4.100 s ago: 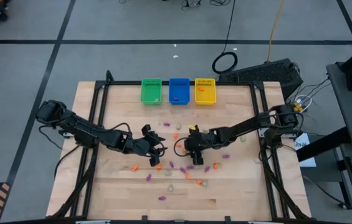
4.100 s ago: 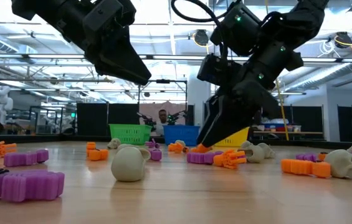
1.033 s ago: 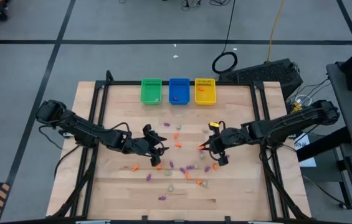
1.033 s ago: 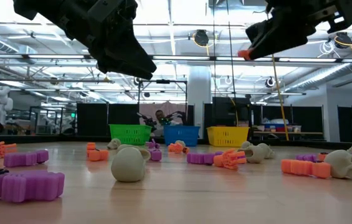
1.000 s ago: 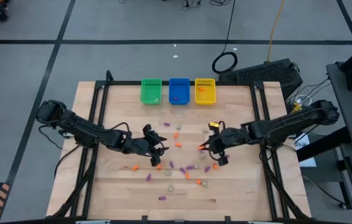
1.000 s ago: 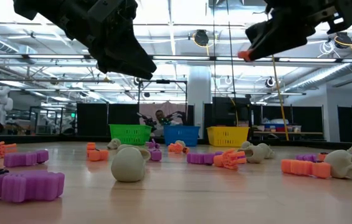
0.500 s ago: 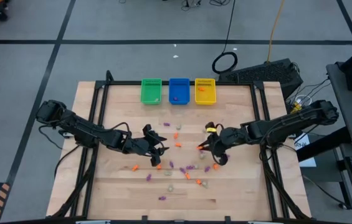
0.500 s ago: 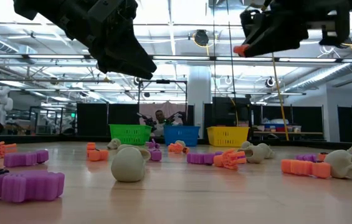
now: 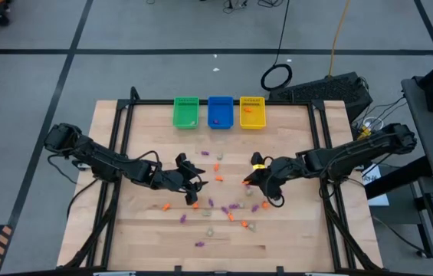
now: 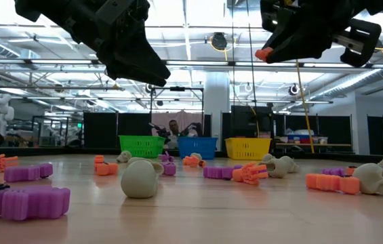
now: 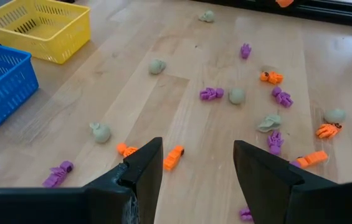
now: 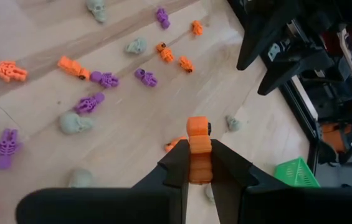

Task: Sort Halloween decoration
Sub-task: Put the orange skeleton toy into the yellow bin

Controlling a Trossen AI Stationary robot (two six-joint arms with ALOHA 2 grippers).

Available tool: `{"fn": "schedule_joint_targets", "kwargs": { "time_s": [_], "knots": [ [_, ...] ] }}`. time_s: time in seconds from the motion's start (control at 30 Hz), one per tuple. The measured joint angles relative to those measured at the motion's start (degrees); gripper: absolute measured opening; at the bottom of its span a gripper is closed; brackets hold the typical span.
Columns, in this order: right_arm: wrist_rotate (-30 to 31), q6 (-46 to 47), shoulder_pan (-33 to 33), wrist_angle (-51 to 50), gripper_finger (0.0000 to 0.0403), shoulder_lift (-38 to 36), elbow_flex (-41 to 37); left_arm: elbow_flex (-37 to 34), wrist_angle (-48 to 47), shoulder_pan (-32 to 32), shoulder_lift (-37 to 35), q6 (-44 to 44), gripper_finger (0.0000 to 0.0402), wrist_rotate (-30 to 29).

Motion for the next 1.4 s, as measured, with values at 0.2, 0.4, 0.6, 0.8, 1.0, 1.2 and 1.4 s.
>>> {"fn": "schedule_joint_targets", "kwargs": {
  "time_s": [0.2, 0.4, 0.6, 0.8, 1.0, 1.2, 1.4],
  "knots": [
    [0.00, -0.06, 0.00, 0.02, 0.0038, 0.00, -0.02, 0.00, 0.02, 0.00, 0.00, -0.02, 0.0193, -0.01],
    [-0.02, 2.91, 0.00, 0.02, 0.0038, 0.00, -0.02, 0.00, 0.04, 0.00, 0.00, -0.24, 0.0193, 0.00],
    [-0.02, 13.37, 0.00, 0.07, 0.0039, 0.00, -0.02, 0.00, 0.04, 0.02, 0.00, -0.26, 0.0193, -0.01],
    [-0.04, 27.65, 0.00, 0.07, 0.0039, 0.00, 0.00, 0.00, 0.54, 0.02, 0.00, -0.26, 0.0193, 0.00],
    [-0.04, 41.08, -0.02, 0.11, 0.0039, 0.00, 0.00, 0.00, 0.72, 0.02, 0.00, -0.26, 0.0193, 0.00],
    [-0.09, 52.59, 0.00, 0.11, 0.0039, 0.00, 0.00, 0.00, 0.72, 0.02, 0.00, -0.28, 0.0193, 0.00],
    [-0.09, 62.39, -0.01, 0.11, 0.0039, 0.00, 0.00, 0.00, 0.78, 0.02, 0.00, -0.28, 0.0193, 0.00]
  ]
}}
